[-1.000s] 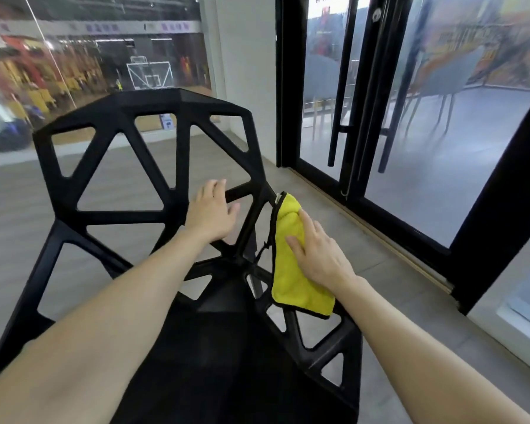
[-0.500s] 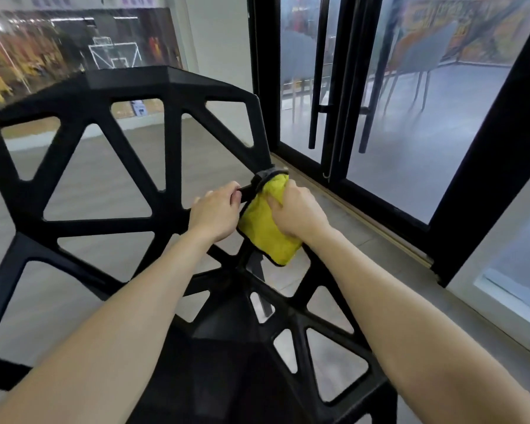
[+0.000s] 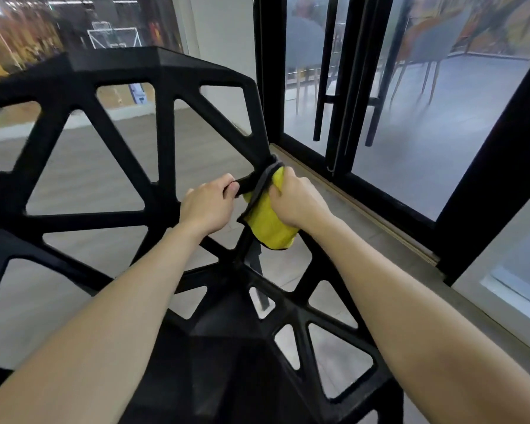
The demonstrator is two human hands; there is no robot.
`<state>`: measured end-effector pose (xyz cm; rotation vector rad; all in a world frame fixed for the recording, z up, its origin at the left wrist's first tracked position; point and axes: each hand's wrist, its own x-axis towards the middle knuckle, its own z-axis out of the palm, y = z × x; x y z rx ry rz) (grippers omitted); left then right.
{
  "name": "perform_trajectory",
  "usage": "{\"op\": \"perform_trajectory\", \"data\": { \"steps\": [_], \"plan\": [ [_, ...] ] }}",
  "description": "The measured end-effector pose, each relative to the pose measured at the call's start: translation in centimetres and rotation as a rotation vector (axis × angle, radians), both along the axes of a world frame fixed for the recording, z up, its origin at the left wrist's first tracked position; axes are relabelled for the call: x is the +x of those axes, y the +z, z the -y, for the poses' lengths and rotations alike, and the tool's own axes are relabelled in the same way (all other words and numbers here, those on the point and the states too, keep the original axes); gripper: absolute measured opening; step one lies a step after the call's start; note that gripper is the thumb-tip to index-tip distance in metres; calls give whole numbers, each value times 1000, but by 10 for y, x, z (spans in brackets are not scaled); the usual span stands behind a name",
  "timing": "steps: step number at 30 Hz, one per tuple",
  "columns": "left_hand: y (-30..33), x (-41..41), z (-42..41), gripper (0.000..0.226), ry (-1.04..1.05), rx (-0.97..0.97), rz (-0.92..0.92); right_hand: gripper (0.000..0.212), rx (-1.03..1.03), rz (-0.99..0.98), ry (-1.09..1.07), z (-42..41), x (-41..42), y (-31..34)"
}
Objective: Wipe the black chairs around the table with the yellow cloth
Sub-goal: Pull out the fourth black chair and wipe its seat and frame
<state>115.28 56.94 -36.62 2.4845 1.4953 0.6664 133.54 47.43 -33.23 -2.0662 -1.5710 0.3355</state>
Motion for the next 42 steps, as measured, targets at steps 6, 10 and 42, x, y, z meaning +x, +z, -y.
{"op": "perform_trajectory", "data": {
  "steps": [6,10,42],
  "plan": [
    [0,0,-4,33,-21,-65,14,34,-169,63,-18,148,13,-30],
    [-5,4,-1,31,-14,-32,10,20,-146,80,61,83,16,-17],
    [-58,23,111,19,-95,183,206,7,-132,-25,-62,205,22,-63]
  ]
}}
